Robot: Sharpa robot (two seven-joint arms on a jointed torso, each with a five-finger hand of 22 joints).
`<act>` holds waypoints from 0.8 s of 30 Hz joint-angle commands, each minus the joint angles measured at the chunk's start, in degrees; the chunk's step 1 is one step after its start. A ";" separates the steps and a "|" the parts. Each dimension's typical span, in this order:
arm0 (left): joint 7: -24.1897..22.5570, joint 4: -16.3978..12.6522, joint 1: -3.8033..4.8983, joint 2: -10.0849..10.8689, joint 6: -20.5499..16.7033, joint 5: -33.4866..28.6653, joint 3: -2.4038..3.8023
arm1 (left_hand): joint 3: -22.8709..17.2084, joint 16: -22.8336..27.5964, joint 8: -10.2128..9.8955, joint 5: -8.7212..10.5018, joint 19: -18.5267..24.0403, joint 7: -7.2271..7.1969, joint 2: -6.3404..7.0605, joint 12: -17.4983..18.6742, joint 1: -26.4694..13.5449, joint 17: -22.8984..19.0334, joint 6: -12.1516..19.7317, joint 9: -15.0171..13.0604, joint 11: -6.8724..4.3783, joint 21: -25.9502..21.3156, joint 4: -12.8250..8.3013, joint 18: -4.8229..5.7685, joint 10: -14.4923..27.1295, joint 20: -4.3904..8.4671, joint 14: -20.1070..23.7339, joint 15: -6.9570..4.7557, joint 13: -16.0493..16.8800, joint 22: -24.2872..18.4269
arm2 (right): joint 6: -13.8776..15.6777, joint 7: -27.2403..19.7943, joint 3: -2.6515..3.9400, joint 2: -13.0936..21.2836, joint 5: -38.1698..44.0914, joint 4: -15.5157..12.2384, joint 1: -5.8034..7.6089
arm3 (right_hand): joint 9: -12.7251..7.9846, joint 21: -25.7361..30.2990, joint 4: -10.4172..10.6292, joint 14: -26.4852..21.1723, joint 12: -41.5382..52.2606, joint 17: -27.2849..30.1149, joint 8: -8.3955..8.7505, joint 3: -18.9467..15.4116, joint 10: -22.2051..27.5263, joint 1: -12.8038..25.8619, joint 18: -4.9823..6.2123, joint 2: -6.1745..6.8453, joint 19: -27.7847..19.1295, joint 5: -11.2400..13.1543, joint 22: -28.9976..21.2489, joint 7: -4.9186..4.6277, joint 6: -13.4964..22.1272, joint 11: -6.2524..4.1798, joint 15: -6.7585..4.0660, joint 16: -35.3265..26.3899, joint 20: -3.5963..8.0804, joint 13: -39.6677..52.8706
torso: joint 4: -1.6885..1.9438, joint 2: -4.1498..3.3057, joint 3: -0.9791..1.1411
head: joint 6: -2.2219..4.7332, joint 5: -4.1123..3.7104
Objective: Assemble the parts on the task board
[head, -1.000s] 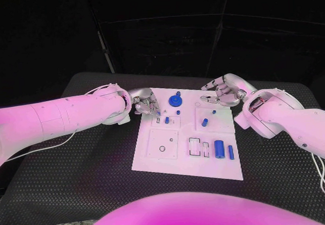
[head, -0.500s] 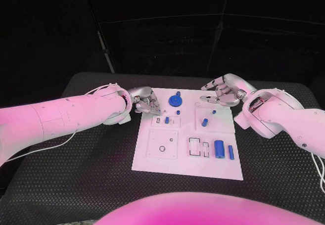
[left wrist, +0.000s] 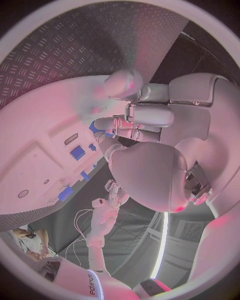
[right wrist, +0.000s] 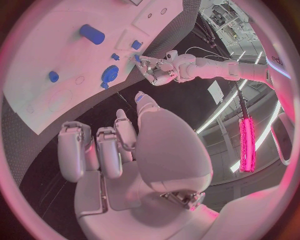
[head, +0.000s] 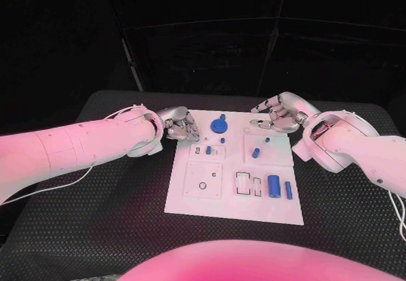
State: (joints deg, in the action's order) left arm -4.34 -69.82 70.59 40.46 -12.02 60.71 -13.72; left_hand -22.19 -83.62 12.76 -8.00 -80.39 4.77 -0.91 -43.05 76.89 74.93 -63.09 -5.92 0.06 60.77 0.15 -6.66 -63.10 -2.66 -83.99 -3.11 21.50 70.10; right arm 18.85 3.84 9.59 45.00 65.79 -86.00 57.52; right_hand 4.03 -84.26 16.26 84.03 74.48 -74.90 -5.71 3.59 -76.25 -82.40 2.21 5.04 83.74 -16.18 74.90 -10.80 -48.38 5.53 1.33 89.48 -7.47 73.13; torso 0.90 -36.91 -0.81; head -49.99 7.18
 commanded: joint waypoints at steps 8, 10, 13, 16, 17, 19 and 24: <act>-0.17 -0.39 0.06 1.56 -8.81 -3.07 0.02 | -3.00 -0.59 2.93 -0.15 -0.62 -0.52 2.01 -0.92 -1.20 2.24 -0.49 -1.93 -0.03 0.95 -0.82 0.75 -0.74 0.18 -3.14 -0.63 0.21 0.82 | -0.17 -0.50 0.02 0.07 -0.05 -0.07 0.07 | 0.02 0.24 0.06 5.51 0.30 -13.72 -0.19 -0.29 0.11 0.40 0.54 -0.12 0.00 -0.38 1.68 0.05 0.18 0.16 -0.07 -0.31 0.24 0.03 | -0.03 0.04 0.04 | -0.01 0.17; -0.42 -0.32 0.02 1.64 -9.64 -2.59 0.01 | -3.30 -0.62 3.03 -0.16 -0.61 -0.52 2.17 -0.97 -1.29 2.28 -0.48 -1.99 -0.04 0.96 -0.89 0.76 -0.75 0.19 -3.15 -0.63 0.22 0.86 | -0.15 -0.50 0.02 0.07 -0.05 -0.05 0.07 | 0.02 0.24 0.06 5.51 0.30 -13.72 -0.19 -0.29 0.11 0.40 0.54 -0.12 0.00 -0.38 1.68 0.05 0.18 0.16 -0.07 -0.31 0.24 0.03 | 0.00 0.01 0.02 | -0.01 0.13; -0.42 -0.20 -0.12 1.55 -10.45 -2.01 0.01 | -4.18 -0.73 3.32 -0.15 -0.60 -0.54 2.60 -1.19 -1.67 2.46 -0.42 -2.17 -0.07 1.00 -0.99 0.76 -0.94 0.21 -3.20 -0.65 0.25 0.98 | -0.14 -0.51 0.02 0.04 -0.05 -0.01 0.06 | 0.02 0.24 0.06 5.51 0.30 -13.72 -0.19 -0.29 0.11 0.40 0.54 -0.12 0.00 -0.38 1.68 0.05 0.18 0.16 -0.07 -0.31 0.24 0.03 | 0.02 0.01 0.01 | -0.01 0.21; -0.16 -0.10 -0.38 1.35 -10.81 -1.07 0.00 | -4.77 -0.82 3.54 -0.13 -0.60 -0.57 2.96 -1.48 -1.94 2.60 -0.39 -2.30 -0.12 1.03 -1.10 0.76 -1.20 0.23 -3.25 -0.69 0.32 1.07 | -0.14 -0.51 0.02 0.03 -0.05 -0.01 0.06 | 0.02 0.24 0.06 5.51 0.30 -13.72 -0.19 -0.29 0.11 0.40 0.54 -0.12 0.00 -0.38 1.68 0.05 0.18 0.16 -0.07 -0.31 0.24 0.03 | -0.04 -0.03 0.01 | -0.01 0.34; 0.00 -0.04 -0.49 1.26 -10.83 -0.85 0.00 | -4.89 -0.83 3.59 -0.12 -0.60 -0.59 3.04 -1.56 -2.01 2.61 -0.38 -2.34 -0.14 1.04 -1.12 0.76 -1.28 0.24 -3.25 -0.70 0.34 1.09 | -0.14 -0.51 0.02 0.03 -0.04 0.00 0.06 | 0.02 0.24 0.06 5.51 0.30 -13.72 -0.19 -0.29 0.11 0.40 0.54 -0.12 0.00 -0.38 1.68 0.05 0.18 0.16 -0.07 -0.31 0.24 0.03 | -0.04 -0.04 0.00 | -0.01 0.31; 0.44 0.11 -0.74 1.05 -10.82 -0.49 0.00 | -5.02 -0.84 3.65 -0.10 -0.58 -0.60 3.14 -1.65 -2.09 2.62 -0.37 -2.37 -0.16 0.99 -1.14 0.75 -1.35 0.25 -3.26 -0.71 0.37 1.08 | -0.15 -0.51 0.02 0.04 -0.04 0.00 0.06 | 0.02 0.24 0.06 5.51 0.30 -13.72 -0.19 -0.29 0.11 0.40 0.54 -0.12 0.00 -0.38 1.68 0.05 0.18 0.16 -0.07 -0.31 0.24 0.03 | -0.06 -0.01 -0.03 | -0.01 0.33; 1.87 0.56 -1.43 0.51 -11.19 0.56 0.00 | -5.57 -0.86 4.12 -0.01 -0.59 -0.72 4.17 -2.28 -2.30 2.61 -0.44 -2.66 -0.29 1.04 -1.72 0.75 -1.69 0.32 -3.27 -0.82 0.57 1.22 | -0.14 -0.52 0.02 0.08 -0.04 -0.01 0.06 | 0.02 0.24 0.06 5.51 0.30 -13.72 -0.19 -0.29 0.11 0.40 0.54 -0.12 0.00 -0.38 1.68 0.05 0.18 0.16 -0.07 -0.31 0.24 0.03 | -0.06 -0.01 0.00 | -0.01 0.28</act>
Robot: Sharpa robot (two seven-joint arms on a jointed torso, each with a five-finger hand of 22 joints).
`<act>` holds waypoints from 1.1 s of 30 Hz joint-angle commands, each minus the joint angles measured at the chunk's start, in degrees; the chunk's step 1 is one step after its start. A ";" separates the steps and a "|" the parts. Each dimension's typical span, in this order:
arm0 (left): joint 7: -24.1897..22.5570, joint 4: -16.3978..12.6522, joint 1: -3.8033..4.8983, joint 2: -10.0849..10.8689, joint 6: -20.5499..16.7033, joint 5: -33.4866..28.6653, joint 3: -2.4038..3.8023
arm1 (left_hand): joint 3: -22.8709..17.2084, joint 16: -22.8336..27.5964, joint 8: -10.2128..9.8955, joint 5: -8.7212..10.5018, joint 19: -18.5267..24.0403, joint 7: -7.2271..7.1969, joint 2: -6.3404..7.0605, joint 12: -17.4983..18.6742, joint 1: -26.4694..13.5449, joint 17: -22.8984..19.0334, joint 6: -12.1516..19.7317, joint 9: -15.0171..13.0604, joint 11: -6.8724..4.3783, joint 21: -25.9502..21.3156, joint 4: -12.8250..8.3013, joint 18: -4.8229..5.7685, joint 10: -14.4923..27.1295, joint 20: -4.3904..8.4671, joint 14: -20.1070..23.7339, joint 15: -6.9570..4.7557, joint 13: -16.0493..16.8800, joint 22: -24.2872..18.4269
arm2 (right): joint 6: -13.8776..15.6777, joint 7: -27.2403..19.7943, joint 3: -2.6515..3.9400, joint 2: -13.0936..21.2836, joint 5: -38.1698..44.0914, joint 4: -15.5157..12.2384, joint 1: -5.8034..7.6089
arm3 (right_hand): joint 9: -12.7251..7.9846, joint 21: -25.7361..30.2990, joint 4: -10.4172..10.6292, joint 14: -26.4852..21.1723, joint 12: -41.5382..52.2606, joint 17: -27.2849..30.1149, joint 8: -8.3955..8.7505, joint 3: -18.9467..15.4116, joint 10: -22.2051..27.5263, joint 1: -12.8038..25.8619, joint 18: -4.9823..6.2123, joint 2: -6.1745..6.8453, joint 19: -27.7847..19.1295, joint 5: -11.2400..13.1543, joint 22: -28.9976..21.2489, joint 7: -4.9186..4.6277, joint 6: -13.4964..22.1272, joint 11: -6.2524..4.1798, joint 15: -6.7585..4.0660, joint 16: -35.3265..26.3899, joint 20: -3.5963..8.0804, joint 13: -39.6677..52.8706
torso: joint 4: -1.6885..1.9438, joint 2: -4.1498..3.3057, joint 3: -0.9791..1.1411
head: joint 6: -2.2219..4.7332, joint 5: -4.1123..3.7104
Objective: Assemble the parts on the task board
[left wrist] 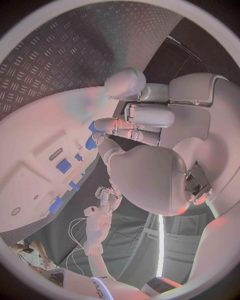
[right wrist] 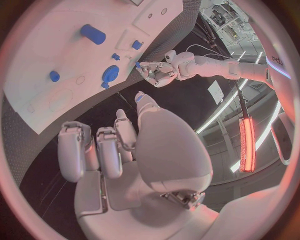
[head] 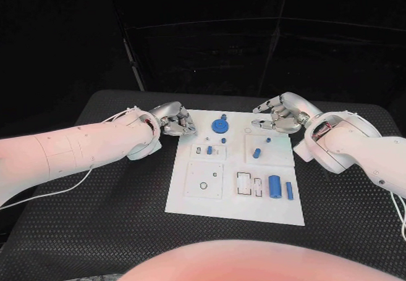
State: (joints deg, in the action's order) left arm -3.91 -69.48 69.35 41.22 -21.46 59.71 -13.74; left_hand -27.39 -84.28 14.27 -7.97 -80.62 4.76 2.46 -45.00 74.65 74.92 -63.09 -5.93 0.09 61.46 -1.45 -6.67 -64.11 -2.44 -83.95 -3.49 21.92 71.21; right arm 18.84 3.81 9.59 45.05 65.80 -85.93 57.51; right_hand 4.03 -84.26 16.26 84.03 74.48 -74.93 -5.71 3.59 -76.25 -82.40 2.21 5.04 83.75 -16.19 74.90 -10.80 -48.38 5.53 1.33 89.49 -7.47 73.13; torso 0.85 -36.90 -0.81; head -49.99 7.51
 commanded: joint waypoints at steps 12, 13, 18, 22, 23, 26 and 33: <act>3.47 0.75 -0.70 -1.10 -2.86 3.58 0.02 | -0.89 -0.33 3.17 0.00 -0.43 -0.77 1.42 -1.32 -0.13 2.84 -0.48 -2.99 -0.43 0.52 -0.70 0.79 -1.15 0.20 -3.38 -0.54 0.52 0.33 | -0.13 -0.52 0.02 -0.04 -0.04 -0.03 0.06 | 0.02 0.24 0.06 5.51 0.31 -13.68 -0.19 -0.29 0.11 0.40 0.54 -0.13 0.00 -0.38 1.68 0.05 0.18 0.16 -0.07 -0.31 0.24 0.03 | -0.03 -0.05 0.01 | -0.01 0.02; 3.53 0.73 -0.71 -1.13 -2.83 3.69 0.02 | -0.89 -0.33 3.18 0.00 -0.43 -0.77 1.43 -1.33 -0.13 2.85 -0.48 -3.00 -0.44 0.52 -0.71 0.79 -1.14 0.20 -3.38 -0.54 0.52 0.33 | -0.13 -0.52 0.02 -0.04 -0.04 -0.02 0.06 | 0.02 0.24 0.06 5.51 0.31 -13.68 -0.19 -0.29 0.11 0.40 0.54 -0.13 0.00 -0.38 1.68 0.05 0.18 0.16 -0.07 -0.31 0.24 0.03 | -0.04 -0.05 0.00 | -0.01 0.02; 3.75 0.70 -0.73 -1.30 -1.78 3.93 0.03 | -0.94 -0.36 3.43 0.05 -0.40 -0.78 1.86 -1.61 -0.21 2.87 -0.51 -3.16 -0.45 0.43 -0.98 0.77 -1.05 0.22 -3.39 -0.54 0.63 0.33 | -0.16 -0.52 0.02 -0.04 -0.04 0.00 0.05 | 0.02 0.24 0.06 5.51 0.31 -13.68 -0.19 -0.29 0.11 0.40 0.54 -0.13 0.00 -0.38 1.68 0.05 0.18 0.16 -0.07 -0.31 0.24 0.03 | 0.00 0.01 0.00 | -0.01 -0.02; 4.47 0.71 -0.76 -1.45 -0.43 4.32 0.03 | -0.76 -0.37 3.82 0.12 -0.39 -0.87 2.51 -1.91 -0.36 2.84 -0.62 -3.39 -0.49 0.39 -1.34 0.77 -0.86 0.24 -3.39 -0.57 0.75 0.38 | -0.18 -0.52 0.02 -0.07 -0.04 0.04 0.05 | 0.02 0.24 0.06 5.51 0.31 -13.68 -0.19 -0.29 0.11 0.40 0.54 -0.13 0.00 -0.38 1.68 0.05 0.18 0.16 -0.07 -0.31 0.24 0.03 | 0.01 -0.01 0.01 | -0.01 0.00; 4.70 0.73 -0.76 -1.47 -0.15 4.55 0.03 | -0.72 -0.37 3.87 0.13 -0.40 -0.88 2.60 -1.94 -0.39 2.84 -0.65 -3.42 -0.49 0.41 -1.38 0.78 -0.83 0.24 -3.39 -0.58 0.76 0.40 | -0.19 -0.52 0.02 -0.08 -0.04 0.05 0.05 | 0.02 0.24 0.06 5.51 0.31 -13.68 -0.19 -0.29 0.11 0.40 0.54 -0.13 0.00 -0.38 1.68 0.05 0.18 0.16 -0.07 -0.31 0.24 0.03 | 0.02 -0.02 0.02 | -0.01 -0.02; 5.71 0.81 -0.78 -1.56 0.92 5.33 0.03 | -0.59 -0.37 3.99 0.16 -0.40 -0.92 2.83 -2.04 -0.49 2.84 -0.70 -3.49 -0.51 0.43 -1.46 0.78 -0.77 0.25 -3.39 -0.59 0.80 0.43 | -0.22 -0.52 0.02 -0.12 -0.04 0.08 0.05 | 0.02 0.24 0.06 5.51 0.31 -13.68 -0.19 -0.29 0.11 0.40 0.54 -0.13 0.00 -0.38 1.68 0.05 0.18 0.16 -0.07 -0.31 0.24 0.03 | -0.01 0.02 0.03 | -0.01 0.00; 7.52 0.82 -0.82 -1.62 2.27 6.83 0.03 | -0.42 -0.18 4.10 0.18 -0.27 -0.96 3.16 -2.15 -0.61 2.41 -0.69 -3.55 -0.53 0.05 -1.58 0.71 -0.55 0.26 -3.29 -0.60 0.85 0.23 | -0.28 -0.52 0.02 -0.13 -0.05 0.12 0.04 | 0.02 0.24 0.06 5.51 0.31 -13.68 -0.19 -0.29 0.11 0.40 0.54 -0.13 0.00 -0.38 1.68 0.05 0.18 0.16 -0.07 -0.31 0.24 0.03 | 0.01 0.03 0.01 | -0.01 -0.05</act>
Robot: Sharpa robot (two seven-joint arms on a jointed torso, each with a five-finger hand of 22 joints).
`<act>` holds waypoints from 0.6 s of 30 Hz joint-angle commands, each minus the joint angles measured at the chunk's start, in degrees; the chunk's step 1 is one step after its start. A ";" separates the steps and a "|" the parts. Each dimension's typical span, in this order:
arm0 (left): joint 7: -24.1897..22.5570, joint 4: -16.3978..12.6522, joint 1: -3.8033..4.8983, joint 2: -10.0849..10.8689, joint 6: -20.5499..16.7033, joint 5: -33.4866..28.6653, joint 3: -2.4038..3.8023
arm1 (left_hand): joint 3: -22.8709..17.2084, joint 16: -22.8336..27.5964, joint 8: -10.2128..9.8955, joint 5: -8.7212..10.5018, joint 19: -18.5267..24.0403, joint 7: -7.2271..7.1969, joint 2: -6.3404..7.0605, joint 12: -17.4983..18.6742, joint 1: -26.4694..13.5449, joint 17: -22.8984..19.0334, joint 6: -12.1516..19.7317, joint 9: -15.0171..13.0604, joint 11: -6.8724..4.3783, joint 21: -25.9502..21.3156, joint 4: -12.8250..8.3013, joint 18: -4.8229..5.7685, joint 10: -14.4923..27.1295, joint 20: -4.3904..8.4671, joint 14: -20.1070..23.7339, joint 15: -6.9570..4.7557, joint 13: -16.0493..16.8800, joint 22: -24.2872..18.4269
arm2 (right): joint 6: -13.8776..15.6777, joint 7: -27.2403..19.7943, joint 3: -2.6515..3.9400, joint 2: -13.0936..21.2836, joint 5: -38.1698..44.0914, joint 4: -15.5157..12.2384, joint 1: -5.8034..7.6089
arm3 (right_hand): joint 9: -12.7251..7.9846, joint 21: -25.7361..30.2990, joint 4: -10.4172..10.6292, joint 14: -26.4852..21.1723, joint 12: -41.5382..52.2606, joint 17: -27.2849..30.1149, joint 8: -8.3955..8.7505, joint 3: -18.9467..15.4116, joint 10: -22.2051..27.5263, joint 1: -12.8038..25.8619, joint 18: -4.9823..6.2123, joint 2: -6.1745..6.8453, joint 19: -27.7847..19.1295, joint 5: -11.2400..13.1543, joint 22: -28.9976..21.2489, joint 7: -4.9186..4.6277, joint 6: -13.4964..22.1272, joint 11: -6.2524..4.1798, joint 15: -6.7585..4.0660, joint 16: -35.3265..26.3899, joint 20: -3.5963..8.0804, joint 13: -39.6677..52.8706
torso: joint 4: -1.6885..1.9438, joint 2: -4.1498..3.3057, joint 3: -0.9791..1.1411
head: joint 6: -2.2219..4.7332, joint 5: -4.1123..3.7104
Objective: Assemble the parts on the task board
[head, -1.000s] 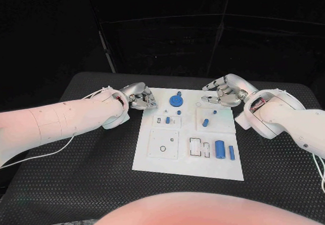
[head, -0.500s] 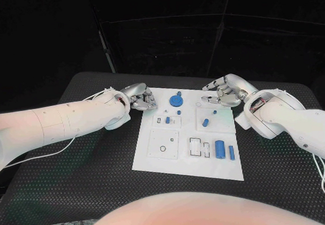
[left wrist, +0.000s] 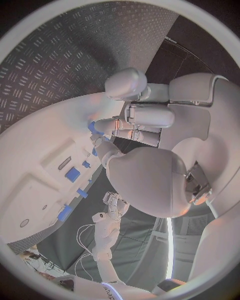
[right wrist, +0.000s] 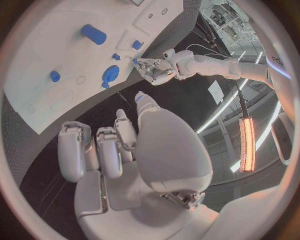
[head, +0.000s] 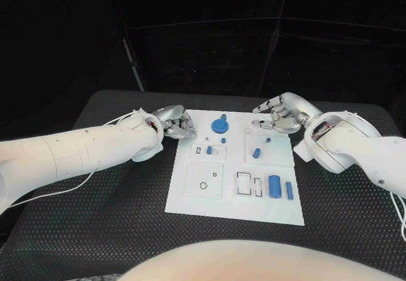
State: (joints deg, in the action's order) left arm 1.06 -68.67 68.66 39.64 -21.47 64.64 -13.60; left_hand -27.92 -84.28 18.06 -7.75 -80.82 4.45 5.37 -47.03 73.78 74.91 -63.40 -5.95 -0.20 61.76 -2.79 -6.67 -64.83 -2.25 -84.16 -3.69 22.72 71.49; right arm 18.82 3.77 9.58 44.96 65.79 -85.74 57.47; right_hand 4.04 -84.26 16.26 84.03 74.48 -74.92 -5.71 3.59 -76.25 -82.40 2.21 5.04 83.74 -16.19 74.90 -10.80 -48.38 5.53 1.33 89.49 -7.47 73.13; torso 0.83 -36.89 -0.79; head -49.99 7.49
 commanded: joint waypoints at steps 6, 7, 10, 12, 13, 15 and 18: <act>3.38 -0.07 -0.15 0.07 2.45 2.17 -0.11 | 0.14 -0.14 0.33 -0.06 -0.06 -0.63 0.42 -0.16 0.28 2.33 -0.32 -3.55 -0.25 -0.26 -0.35 0.72 0.34 0.07 -3.05 -0.40 0.07 -0.04 | -0.28 -0.47 0.02 0.03 -0.05 -0.09 0.07 | 0.02 0.24 0.07 5.51 0.31 -13.70 -0.19 -0.29 0.12 0.40 0.55 -0.13 0.00 -0.38 1.68 0.05 0.18 0.16 -0.07 -0.31 0.24 0.03 | 0.03 0.01 0.00 | -0.01 -0.04; 3.55 -0.12 -0.17 0.12 2.41 2.20 -0.11 | 0.16 -0.12 0.33 -0.06 -0.04 -0.63 0.48 -0.18 0.27 2.29 -0.30 -3.55 -0.24 -0.32 -0.38 0.71 0.38 0.07 -3.04 -0.40 0.07 -0.07 | -0.28 -0.46 0.02 0.06 -0.05 -0.08 0.07 | 0.02 0.24 0.07 5.51 0.31 -13.70 -0.19 -0.29 0.12 0.40 0.55 -0.13 0.00 -0.38 1.68 0.05 0.18 0.16 -0.07 -0.31 0.24 0.03 | 0.03 0.01 -0.01 | -0.01 -0.03; 3.81 -0.24 -0.18 0.22 2.33 2.23 -0.11 | 0.23 -0.18 0.30 -0.06 -0.04 -0.58 0.64 -0.26 0.18 2.42 -0.20 -3.54 -0.21 -0.30 -0.41 0.71 0.48 0.07 -3.06 -0.39 0.11 -0.03 | -0.28 -0.46 0.02 0.09 -0.05 -0.07 0.07 | 0.02 0.24 0.07 5.51 0.31 -13.70 -0.19 -0.29 0.12 0.40 0.55 -0.13 0.00 -0.38 1.68 0.05 0.18 0.16 -0.07 -0.31 0.24 0.03 | 0.03 -0.02 -0.01 | -0.01 -0.03; 3.98 -0.32 -0.20 0.27 2.30 2.24 -0.11 | 0.30 -0.18 0.26 -0.06 -0.04 -0.54 0.76 -0.34 0.03 2.42 -0.10 -3.52 -0.18 -0.29 -0.37 0.72 0.53 0.06 -3.06 -0.37 0.14 -0.01 | -0.28 -0.46 0.02 0.11 -0.05 -0.06 0.06 | 0.02 0.24 0.07 5.51 0.31 -13.70 -0.19 -0.29 0.12 0.40 0.55 -0.13 0.00 -0.38 1.68 0.05 0.18 0.16 -0.07 -0.31 0.24 0.03 | 0.01 -0.03 -0.01 | -0.01 -0.01; 4.06 -0.37 -0.21 0.30 2.30 2.24 -0.11 | 0.36 -0.21 0.22 -0.06 -0.04 -0.52 0.85 -0.42 -0.12 2.48 -0.03 -3.50 -0.16 -0.29 -0.31 0.73 0.56 0.06 -3.07 -0.36 0.17 0.00 | -0.28 -0.46 0.01 0.12 -0.05 -0.06 0.06 | 0.02 0.24 0.07 5.51 0.31 -13.70 -0.19 -0.29 0.12 0.40 0.55 -0.13 0.00 -0.38 1.68 0.05 0.18 0.16 -0.07 -0.31 0.24 0.03 | 0.01 -0.01 0.00 | -0.01 0.01; 4.20 -0.45 -0.22 0.36 2.33 2.25 -0.11 | 0.48 -0.34 0.15 -0.07 -0.10 -0.51 1.05 -0.60 -0.51 2.76 0.10 -3.46 -0.13 -0.12 -0.13 0.77 0.61 0.04 -3.14 -0.33 0.24 0.14 | -0.28 -0.47 0.01 0.13 -0.05 -0.05 0.06 | 0.02 0.24 0.07 5.51 0.31 -13.70 -0.19 -0.29 0.12 0.40 0.55 -0.13 0.00 -0.38 1.68 0.05 0.18 0.16 -0.07 -0.31 0.24 0.03 | 0.01 -0.01 0.00 | -0.01 -0.01; 4.35 -0.57 -0.24 0.42 2.38 2.25 -0.11 | 0.59 -0.46 0.06 -0.09 -0.20 -0.51 1.29 -0.85 -0.97 3.00 0.21 -3.40 -0.13 0.11 0.09 0.82 0.65 0.02 -3.21 -0.32 0.33 0.34 | -0.29 -0.48 0.01 0.13 -0.05 -0.05 0.06 | 0.02 0.24 0.07 5.51 0.31 -13.70 -0.19 -0.29 0.12 0.40 0.55 -0.13 0.00 -0.38 1.68 0.05 0.18 0.16 -0.07 -0.31 0.24 0.03 | 0.02 -0.03 0.00 | -0.01 -0.03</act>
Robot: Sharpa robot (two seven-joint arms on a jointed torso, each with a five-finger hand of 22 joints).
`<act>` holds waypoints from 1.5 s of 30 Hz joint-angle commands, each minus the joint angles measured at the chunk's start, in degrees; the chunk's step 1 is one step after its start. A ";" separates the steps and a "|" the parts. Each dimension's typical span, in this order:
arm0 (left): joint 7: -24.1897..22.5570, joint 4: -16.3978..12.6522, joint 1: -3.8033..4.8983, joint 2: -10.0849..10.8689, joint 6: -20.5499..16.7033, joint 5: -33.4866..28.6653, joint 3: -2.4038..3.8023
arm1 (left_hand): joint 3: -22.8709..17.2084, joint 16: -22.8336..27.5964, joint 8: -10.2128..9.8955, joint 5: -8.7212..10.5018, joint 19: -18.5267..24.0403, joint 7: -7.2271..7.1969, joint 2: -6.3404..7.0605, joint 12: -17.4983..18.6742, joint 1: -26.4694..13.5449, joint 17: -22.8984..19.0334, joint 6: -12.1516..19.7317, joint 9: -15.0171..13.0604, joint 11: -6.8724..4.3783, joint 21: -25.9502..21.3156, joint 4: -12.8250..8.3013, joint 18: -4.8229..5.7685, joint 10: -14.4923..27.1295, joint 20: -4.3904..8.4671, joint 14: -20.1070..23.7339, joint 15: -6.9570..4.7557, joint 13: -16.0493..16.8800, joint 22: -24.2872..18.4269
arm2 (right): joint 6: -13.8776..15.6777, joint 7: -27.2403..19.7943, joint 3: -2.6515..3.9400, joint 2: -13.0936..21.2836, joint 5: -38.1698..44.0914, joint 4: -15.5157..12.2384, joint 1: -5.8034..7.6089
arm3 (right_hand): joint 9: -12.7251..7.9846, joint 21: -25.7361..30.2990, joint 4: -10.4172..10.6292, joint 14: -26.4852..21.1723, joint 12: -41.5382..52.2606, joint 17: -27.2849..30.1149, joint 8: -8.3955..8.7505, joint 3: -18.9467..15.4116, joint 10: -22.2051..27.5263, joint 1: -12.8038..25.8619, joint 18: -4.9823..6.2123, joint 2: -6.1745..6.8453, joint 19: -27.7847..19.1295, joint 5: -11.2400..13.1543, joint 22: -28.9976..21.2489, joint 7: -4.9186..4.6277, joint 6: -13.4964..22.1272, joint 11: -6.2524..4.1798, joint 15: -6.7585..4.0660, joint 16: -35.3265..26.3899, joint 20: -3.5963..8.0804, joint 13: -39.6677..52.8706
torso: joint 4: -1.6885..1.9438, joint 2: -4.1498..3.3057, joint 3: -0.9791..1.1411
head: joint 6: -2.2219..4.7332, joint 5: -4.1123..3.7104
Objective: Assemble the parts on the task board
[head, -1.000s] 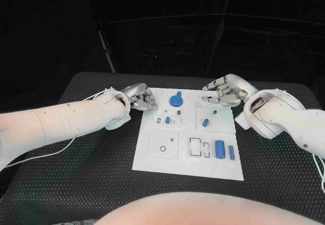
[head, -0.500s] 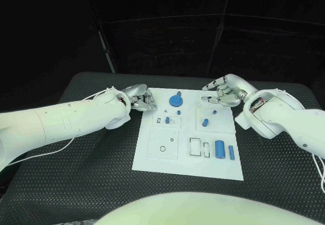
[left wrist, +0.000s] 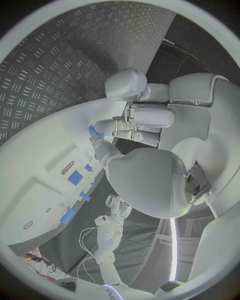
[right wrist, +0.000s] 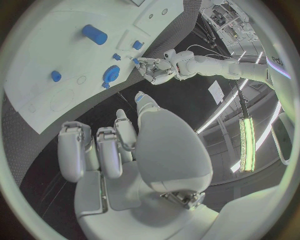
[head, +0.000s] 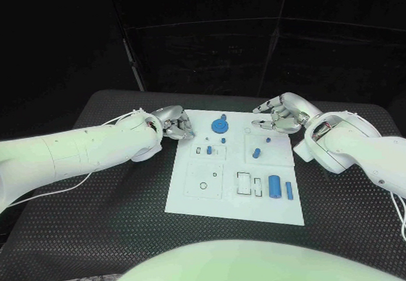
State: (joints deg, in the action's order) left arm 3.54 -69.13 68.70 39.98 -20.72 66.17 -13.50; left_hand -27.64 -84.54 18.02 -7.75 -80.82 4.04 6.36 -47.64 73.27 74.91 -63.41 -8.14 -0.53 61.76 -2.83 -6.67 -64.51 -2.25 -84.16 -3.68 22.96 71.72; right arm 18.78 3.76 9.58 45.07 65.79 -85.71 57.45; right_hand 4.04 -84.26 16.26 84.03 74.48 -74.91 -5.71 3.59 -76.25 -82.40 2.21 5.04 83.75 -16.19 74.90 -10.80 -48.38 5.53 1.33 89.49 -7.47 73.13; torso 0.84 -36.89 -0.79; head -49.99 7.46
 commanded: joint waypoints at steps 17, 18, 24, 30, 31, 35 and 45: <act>2.29 -0.43 -0.32 0.14 1.04 0.73 -0.20 | 0.72 -0.72 -0.34 -0.09 -0.45 -0.01 1.39 -1.19 -2.15 4.01 0.60 -0.91 0.24 0.63 1.03 0.93 0.34 -0.01 -3.48 -0.29 0.41 0.60 | -0.24 -0.54 0.02 -0.08 -0.04 -0.01 0.07 | 0.02 0.24 0.07 5.51 0.31 -13.71 -0.19 -0.29 0.12 0.40 0.54 -0.13 0.00 -0.38 1.68 0.05 0.18 0.16 -0.07 -0.31 0.24 0.03 | -0.03 -0.03 -0.02 | -0.01 0.06; 2.34 -0.43 -0.32 0.13 1.01 0.73 -0.20 | 0.80 -0.75 -0.38 -0.08 -0.50 0.00 1.51 -1.30 -2.36 4.07 0.63 -0.88 0.25 0.74 1.15 0.95 0.31 -0.02 -3.49 -0.28 0.45 0.69 | -0.24 -0.54 0.02 -0.08 -0.04 -0.01 0.07 | 0.02 0.24 0.07 5.51 0.31 -13.71 -0.19 -0.29 0.12 0.40 0.54 -0.13 0.00 -0.38 1.68 0.05 0.18 0.16 -0.07 -0.31 0.24 0.03 | -0.03 -0.02 -0.02 | -0.01 0.04; 2.70 -0.42 -0.32 0.12 1.00 0.73 -0.20 | 1.51 -1.09 -0.64 -0.03 -0.64 0.07 2.33 -2.04 -3.65 4.74 0.77 -0.69 0.29 1.01 1.97 1.01 0.11 -0.05 -3.66 -0.24 0.73 0.96 | -0.20 -0.56 0.02 -0.07 -0.04 -0.01 0.07 | 0.00 0.28 0.07 5.49 0.28 -13.65 -0.24 -0.34 0.23 0.58 0.55 -0.31 -0.03 -0.45 1.63 0.04 0.20 0.17 -0.06 -0.34 0.24 -0.09 | -0.01 -0.04 0.00 | -0.01 0.00; 3.10 -0.40 -0.32 0.12 1.03 0.73 -0.20 | 2.19 -1.30 -0.82 -0.01 -0.76 0.13 2.88 -2.51 -4.46 5.16 0.86 -0.56 0.33 1.28 2.55 1.07 0.05 -0.07 -3.76 -0.21 0.90 1.20 | -0.23 -0.54 0.02 -0.07 -0.04 0.00 0.07 | 0.00 0.28 0.07 5.49 0.28 -13.65 -0.24 -0.34 0.23 0.58 0.55 -0.31 -0.03 -0.45 1.63 0.04 0.20 0.17 -0.06 -0.34 0.24 -0.09 | 0.01 -0.03 -0.02 | -0.01 -0.04; 3.14 -0.40 -0.32 0.12 1.01 0.73 -0.20 | 2.24 -1.33 -0.85 -0.01 -0.77 0.14 2.91 -2.56 -4.51 5.24 0.88 -0.54 0.33 1.29 2.60 1.07 0.03 -0.07 -3.78 -0.21 0.92 1.21 | -0.23 -0.54 0.02 -0.08 -0.04 0.00 0.07 | 0.00 0.28 0.07 5.49 0.28 -13.65 -0.24 -0.34 0.23 0.58 0.55 -0.31 -0.03 -0.45 1.63 0.04 0.20 0.17 -0.06 -0.34 0.24 -0.09 | 0.01 -0.02 -0.02 | -0.01 -0.04; 3.37 -0.40 -0.32 0.10 0.90 0.73 -0.20 | 2.33 -1.42 -0.88 -0.01 -0.81 0.14 2.96 -2.64 -4.60 5.44 0.90 -0.52 0.33 1.39 2.68 1.09 0.00 -0.08 -3.83 -0.21 0.95 1.29 | -0.25 -0.54 0.02 -0.10 -0.04 0.02 0.06 | 0.00 0.28 0.07 5.49 0.28 -13.65 -0.24 -0.34 0.23 0.58 0.55 -0.31 -0.03 -0.45 1.63 0.04 0.20 0.17 -0.06 -0.34 0.24 -0.09 | 0.02 -0.05 -0.02 | -0.01 -0.01; 4.12 -0.46 -0.32 0.11 0.92 0.73 -0.20 | 3.02 -1.72 -1.10 0.00 -1.05 0.24 3.28 -3.28 -5.25 6.04 1.00 -0.35 0.39 1.91 3.34 1.20 -0.25 -0.10 -3.99 -0.18 1.19 1.69 | -0.16 -0.58 0.02 -0.13 -0.08 0.09 0.06 | 0.00 0.34 0.07 5.46 0.20 -13.58 -0.23 -0.37 0.32 0.62 0.58 -0.31 -0.09 -0.46 1.50 0.04 0.23 0.17 -0.06 -0.39 0.24 -0.19 | 0.01 -0.06 -0.01 | -0.01 -0.01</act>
State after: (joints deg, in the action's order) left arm 6.43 -69.52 68.40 40.08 -20.36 66.59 -13.66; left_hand -24.60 -85.88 17.27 -7.81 -81.41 4.19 9.66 -50.62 68.74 74.91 -62.86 -8.54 -0.31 63.41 0.23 -6.36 -64.71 -2.46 -84.15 -3.68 24.07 73.36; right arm 18.74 3.69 9.57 44.98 65.79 -85.57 57.43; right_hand 4.03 -84.26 16.26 84.03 74.48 -74.90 -5.71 3.59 -76.25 -82.16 2.21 4.80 83.75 -16.52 74.90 -10.80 -48.38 5.53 1.33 89.49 -7.47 72.99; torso 0.84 -36.93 -0.80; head -49.99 7.42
